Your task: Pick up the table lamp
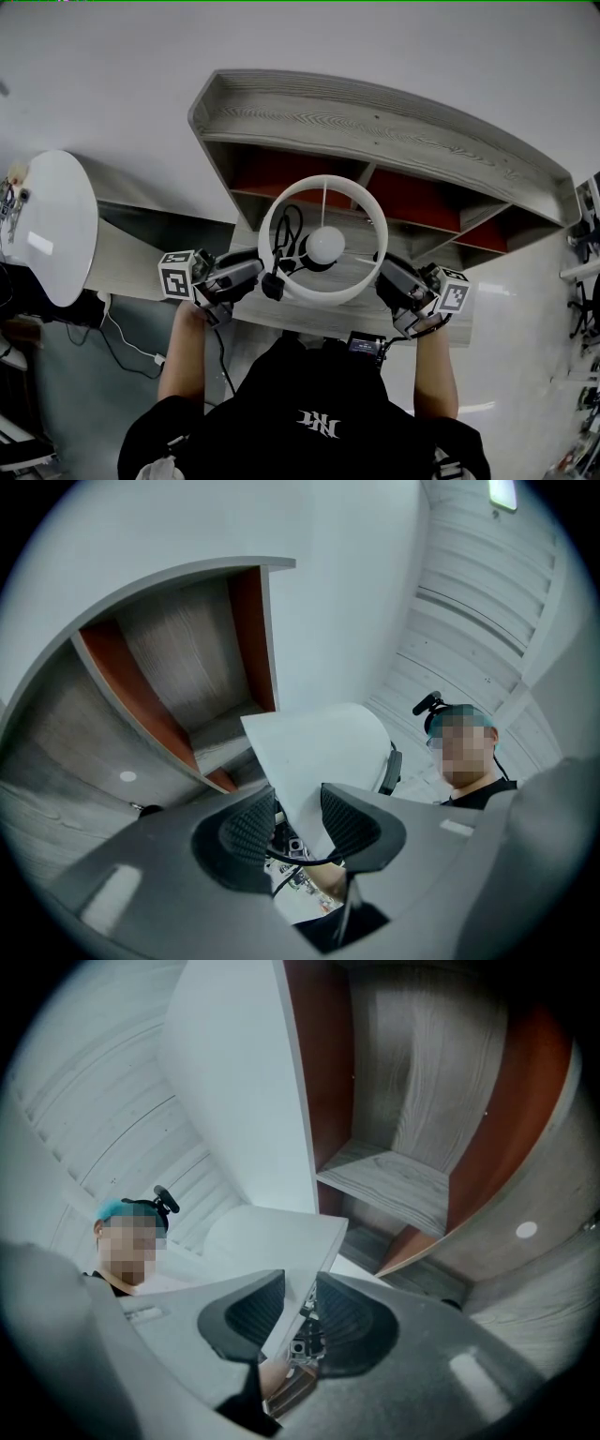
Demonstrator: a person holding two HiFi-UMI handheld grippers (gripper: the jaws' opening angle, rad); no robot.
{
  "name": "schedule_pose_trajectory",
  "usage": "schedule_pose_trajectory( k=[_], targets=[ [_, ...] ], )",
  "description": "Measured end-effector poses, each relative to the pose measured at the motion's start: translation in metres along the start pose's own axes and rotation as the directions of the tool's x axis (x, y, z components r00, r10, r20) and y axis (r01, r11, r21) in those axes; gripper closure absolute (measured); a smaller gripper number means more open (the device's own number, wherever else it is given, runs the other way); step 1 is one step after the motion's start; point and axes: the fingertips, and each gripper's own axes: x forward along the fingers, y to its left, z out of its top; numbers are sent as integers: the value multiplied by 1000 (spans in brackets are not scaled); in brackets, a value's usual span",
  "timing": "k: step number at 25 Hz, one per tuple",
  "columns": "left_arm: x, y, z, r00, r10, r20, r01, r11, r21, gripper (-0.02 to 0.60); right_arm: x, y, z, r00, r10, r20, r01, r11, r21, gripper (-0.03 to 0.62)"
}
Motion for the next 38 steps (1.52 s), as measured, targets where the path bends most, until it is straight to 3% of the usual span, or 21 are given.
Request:
schedule_pose_trajectory(
  k=[20,38],
  targets=[
    [-1,2,-3,1000,2,-13,-2,1000,-11,430,-2,-5,-4,1000,3,9,-3,1000,18,488],
    [-3,5,-8,996,-22,-82,20,999,-37,428,-8,-2,-14,998,-36,57,35,999,16,490]
  ],
)
